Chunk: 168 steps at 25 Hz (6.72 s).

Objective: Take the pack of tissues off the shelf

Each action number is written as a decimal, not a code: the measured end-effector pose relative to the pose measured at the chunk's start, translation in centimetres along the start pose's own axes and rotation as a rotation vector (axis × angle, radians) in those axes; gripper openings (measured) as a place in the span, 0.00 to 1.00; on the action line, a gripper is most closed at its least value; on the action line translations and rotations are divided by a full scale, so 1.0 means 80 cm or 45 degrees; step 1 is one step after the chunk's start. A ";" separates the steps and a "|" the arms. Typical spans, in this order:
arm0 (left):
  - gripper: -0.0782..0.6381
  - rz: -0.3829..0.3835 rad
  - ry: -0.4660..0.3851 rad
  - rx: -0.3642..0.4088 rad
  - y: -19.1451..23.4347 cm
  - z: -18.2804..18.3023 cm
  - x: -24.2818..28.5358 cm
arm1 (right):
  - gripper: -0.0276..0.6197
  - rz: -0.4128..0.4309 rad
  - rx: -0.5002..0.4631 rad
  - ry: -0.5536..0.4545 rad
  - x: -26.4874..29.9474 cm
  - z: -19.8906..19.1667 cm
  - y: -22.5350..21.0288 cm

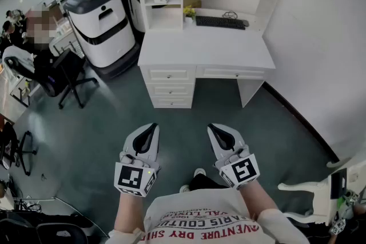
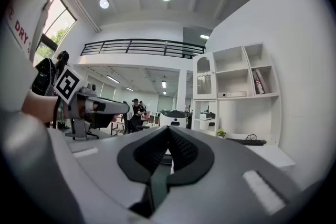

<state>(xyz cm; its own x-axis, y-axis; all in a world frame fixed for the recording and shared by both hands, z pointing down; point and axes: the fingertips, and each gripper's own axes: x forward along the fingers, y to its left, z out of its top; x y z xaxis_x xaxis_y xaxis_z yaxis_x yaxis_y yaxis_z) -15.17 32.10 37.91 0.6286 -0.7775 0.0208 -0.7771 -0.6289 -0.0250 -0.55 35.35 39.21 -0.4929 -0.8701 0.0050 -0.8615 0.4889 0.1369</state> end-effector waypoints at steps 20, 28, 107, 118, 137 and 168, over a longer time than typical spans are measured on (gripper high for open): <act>0.12 -0.042 0.004 0.018 0.008 -0.002 0.013 | 0.05 -0.016 0.080 0.006 0.029 -0.008 -0.005; 0.64 0.081 -0.092 -0.045 0.056 0.011 0.055 | 0.05 0.004 0.087 0.017 0.069 -0.022 -0.039; 0.91 0.223 0.173 -0.032 0.611 -0.072 0.986 | 0.05 -0.101 0.126 0.198 0.838 -0.152 -0.638; 0.77 0.283 0.177 0.020 0.622 -0.076 1.002 | 0.05 -0.163 0.132 0.242 0.832 -0.168 -0.660; 0.72 0.214 0.085 0.043 0.573 -0.021 0.923 | 0.05 -0.162 0.098 0.189 0.783 -0.140 -0.632; 0.72 0.183 0.081 0.007 0.375 -0.014 0.733 | 0.04 -0.050 0.042 0.070 0.608 -0.081 -0.568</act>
<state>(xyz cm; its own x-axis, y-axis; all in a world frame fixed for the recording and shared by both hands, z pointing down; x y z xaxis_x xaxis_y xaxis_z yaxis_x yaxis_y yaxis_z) -1.65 -32.37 39.52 0.5072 -0.8581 0.0797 -0.8587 -0.5110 -0.0374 15.43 -29.61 39.67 -0.4523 -0.8902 0.0545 -0.8840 0.4556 0.1052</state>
